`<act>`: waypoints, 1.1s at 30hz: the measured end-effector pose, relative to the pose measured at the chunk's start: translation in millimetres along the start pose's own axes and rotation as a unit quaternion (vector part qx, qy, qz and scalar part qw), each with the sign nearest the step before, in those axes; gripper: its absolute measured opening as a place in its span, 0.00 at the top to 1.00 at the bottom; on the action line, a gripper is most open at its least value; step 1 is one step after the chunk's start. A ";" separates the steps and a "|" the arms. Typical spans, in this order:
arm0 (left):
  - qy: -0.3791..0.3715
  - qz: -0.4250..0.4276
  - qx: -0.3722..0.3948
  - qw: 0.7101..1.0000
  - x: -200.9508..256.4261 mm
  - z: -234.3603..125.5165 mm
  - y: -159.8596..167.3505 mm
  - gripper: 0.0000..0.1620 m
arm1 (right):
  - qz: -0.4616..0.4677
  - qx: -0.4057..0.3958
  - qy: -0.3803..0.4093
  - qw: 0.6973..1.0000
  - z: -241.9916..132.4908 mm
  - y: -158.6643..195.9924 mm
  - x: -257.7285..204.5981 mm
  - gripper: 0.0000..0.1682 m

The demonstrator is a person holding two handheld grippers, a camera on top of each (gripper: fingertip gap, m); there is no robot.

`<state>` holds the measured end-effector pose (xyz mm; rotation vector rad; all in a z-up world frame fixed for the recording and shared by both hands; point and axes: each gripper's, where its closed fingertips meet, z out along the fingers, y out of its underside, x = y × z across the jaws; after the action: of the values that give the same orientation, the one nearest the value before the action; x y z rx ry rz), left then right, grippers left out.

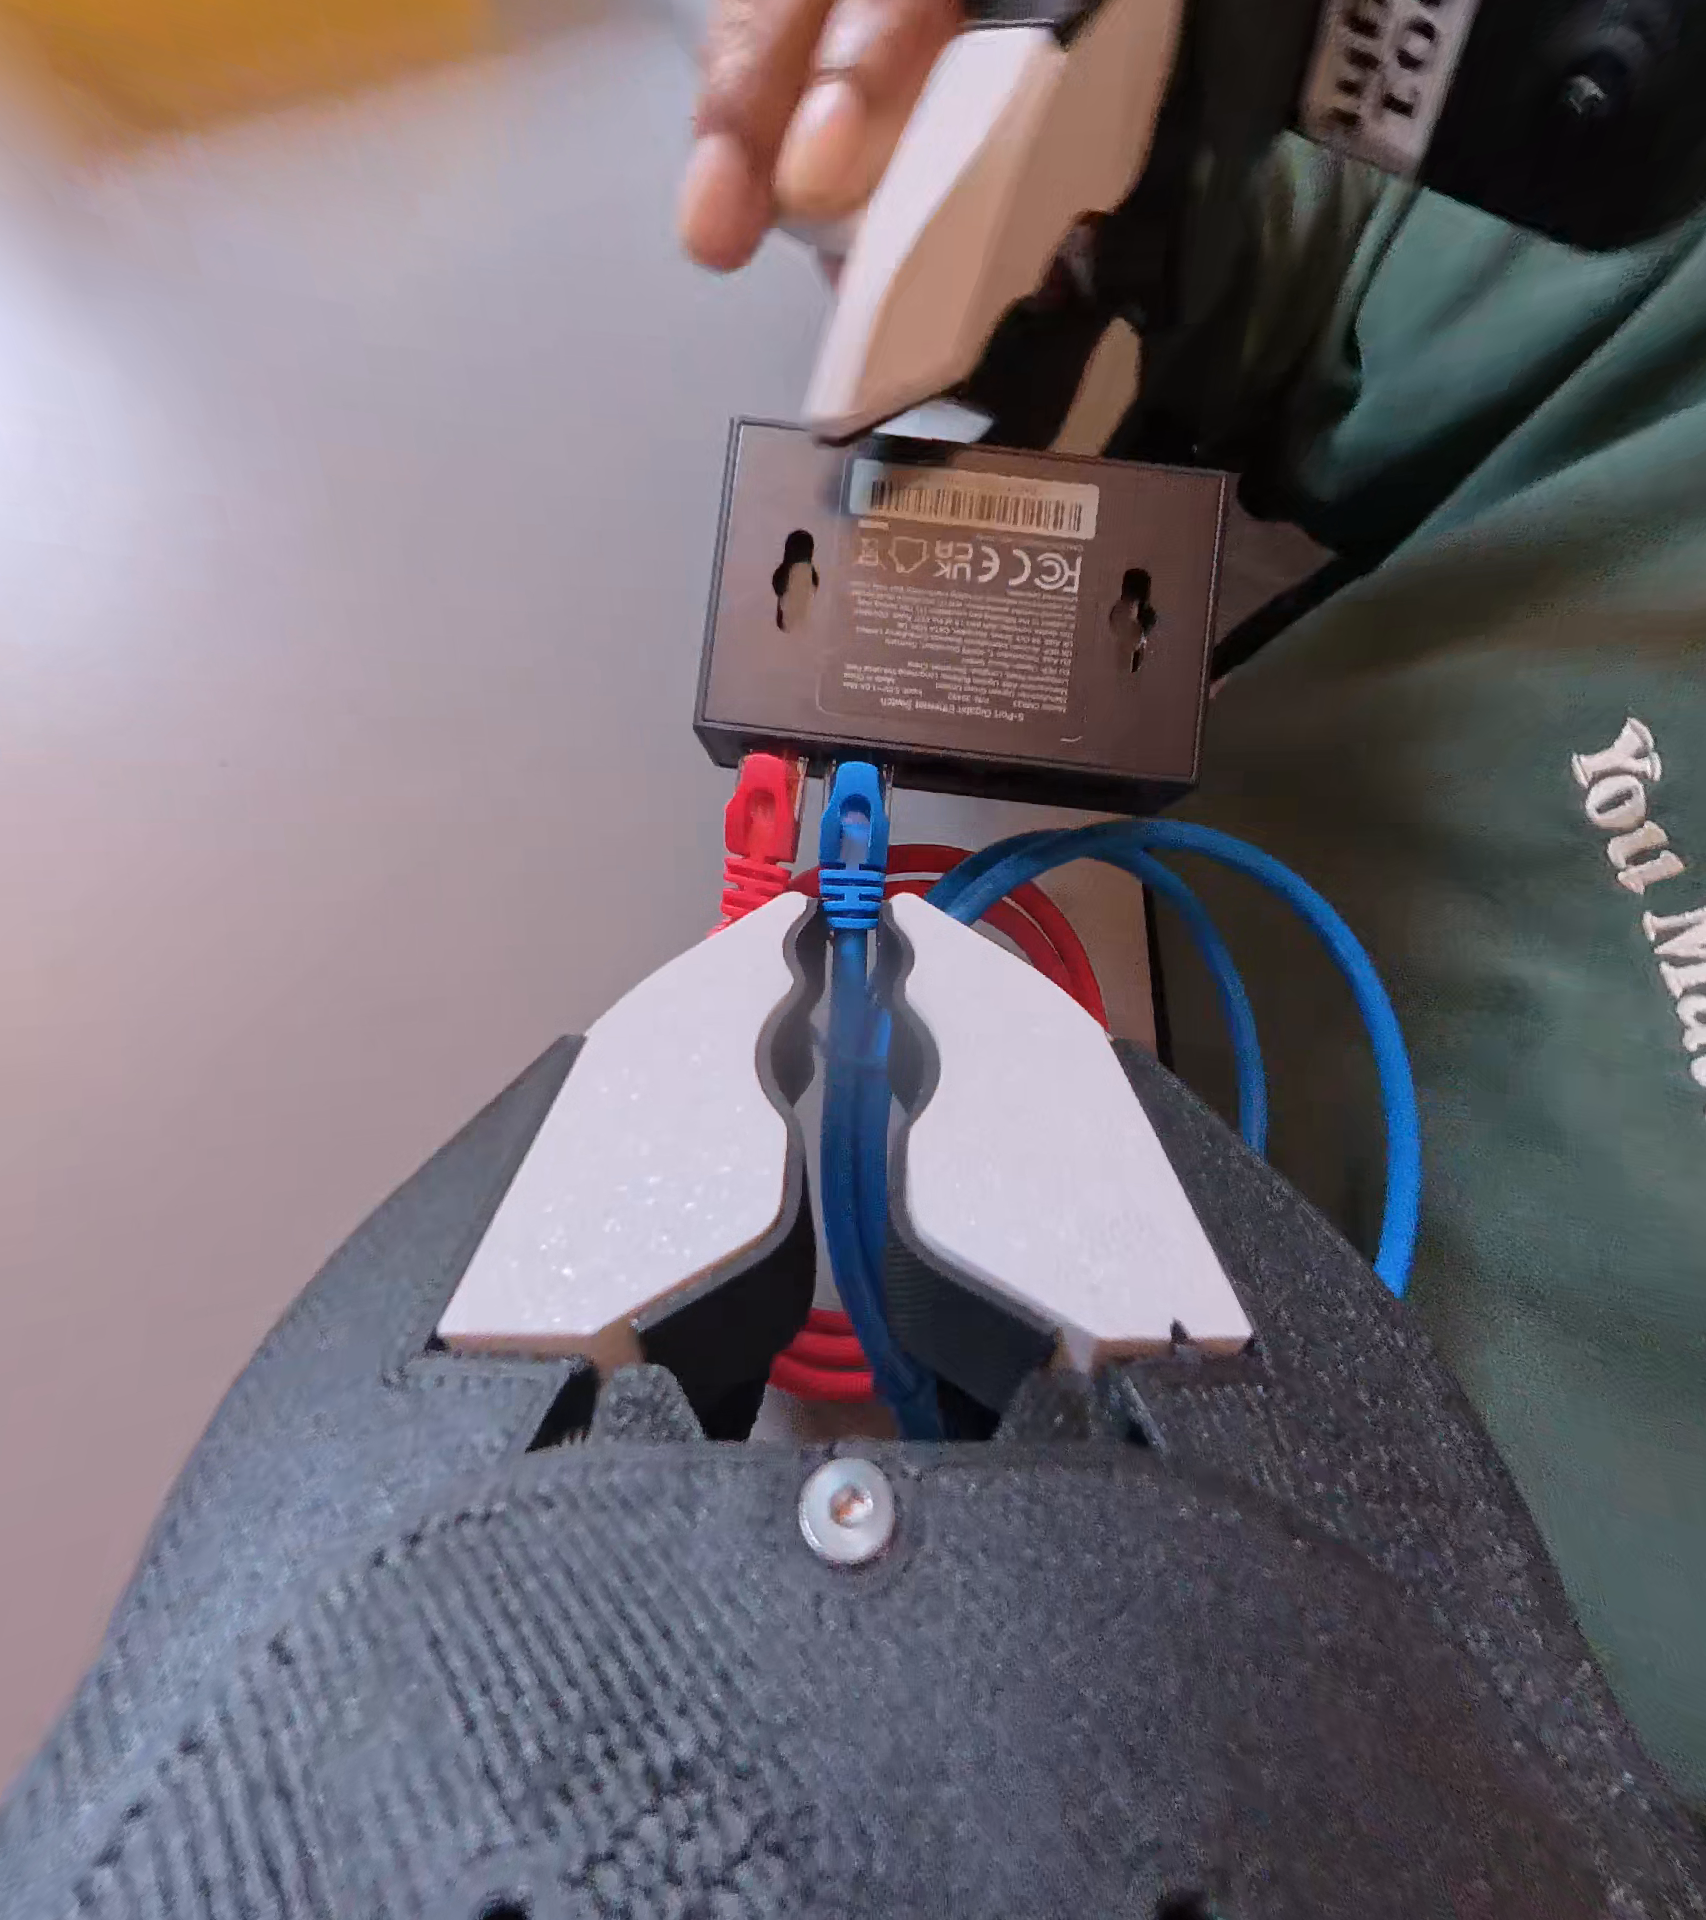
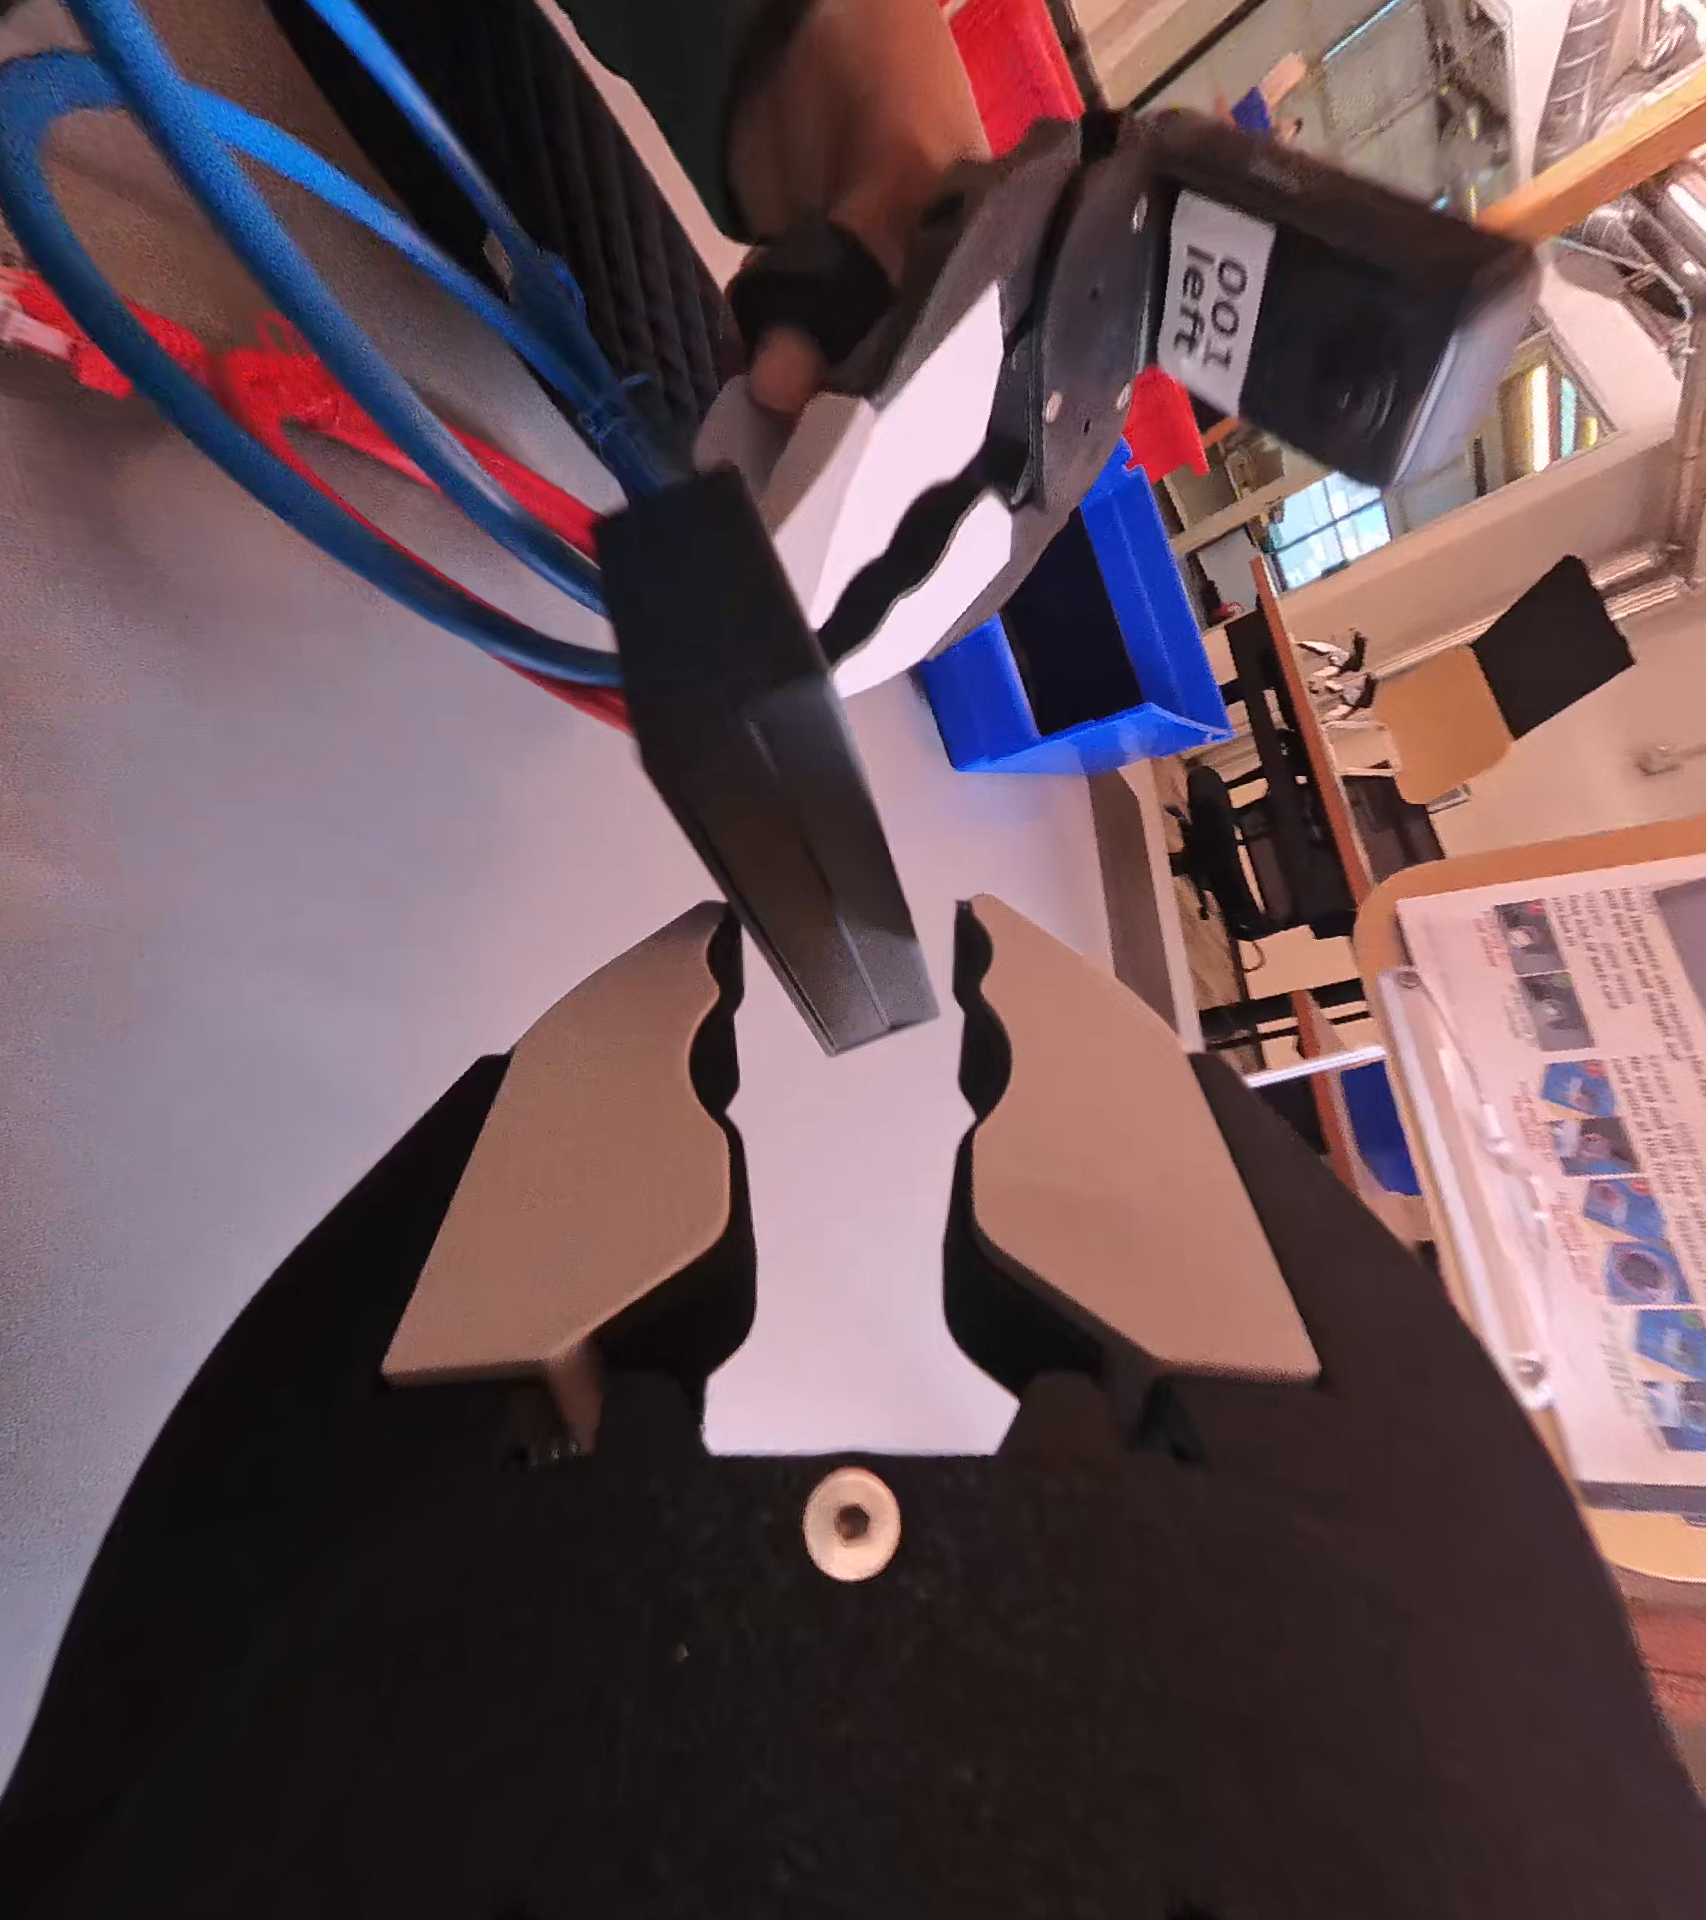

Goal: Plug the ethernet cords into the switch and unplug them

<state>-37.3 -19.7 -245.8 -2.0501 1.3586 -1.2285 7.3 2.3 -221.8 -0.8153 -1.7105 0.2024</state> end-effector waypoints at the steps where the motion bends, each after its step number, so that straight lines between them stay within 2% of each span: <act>1: 0.001 -0.016 0.004 1.000 -4.8 -0.6 0.9 0.94 | -0.019 -0.011 0.005 1.000 0.3 -1.2 0.0 0.75; 7: 0.002 -0.091 -0.004 0.996 -23.1 3.7 2.8 0.94 | -0.100 -0.113 0.008 0.988 18.6 11.8 -10.2 0.63; 10: -0.004 -0.118 -0.010 0.993 -30.5 9.5 1.5 0.94 | -0.120 -0.166 0.012 0.979 25.9 22.7 -8.5 0.63; 14: -0.020 -0.138 -0.018 0.990 -37.5 12.6 1.7 0.95 | -0.126 -0.245 0.030 0.961 30.0 48.1 -3.5 0.73; 16: -0.025 -0.151 -0.019 0.988 -39.1 15.0 3.5 0.95 | -0.110 -0.265 0.037 0.957 31.4 56.4 -1.3 0.72; 18: -0.039 -0.154 -0.020 0.987 -43.4 16.7 4.5 0.95 | -0.090 -0.297 0.023 0.950 31.6 66.1 -4.0 0.65; 23: -0.050 -0.153 -0.040 0.986 -47.6 18.4 5.0 0.95 | -0.107 -0.305 -0.001 0.946 40.0 62.8 -18.5 0.70; 28: -0.046 -0.156 -0.044 0.986 -43.9 24.7 8.0 0.95 | -0.134 -0.298 0.015 0.945 42.2 70.0 -16.9 0.75; 31: -0.043 -0.131 -0.006 0.990 -41.6 21.6 -1.6 0.94 | -0.139 -0.279 0.044 0.949 37.5 68.7 -8.1 0.75; 33: -0.036 -0.094 0.030 0.994 -34.5 10.9 -15.0 0.87 | -0.134 -0.273 0.068 0.950 29.6 67.0 5.7 0.75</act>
<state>-25.2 16.0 -256.6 -2.1980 1.1035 -1.2430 7.4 63.7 -262.1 -0.9547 -1.7430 -0.5262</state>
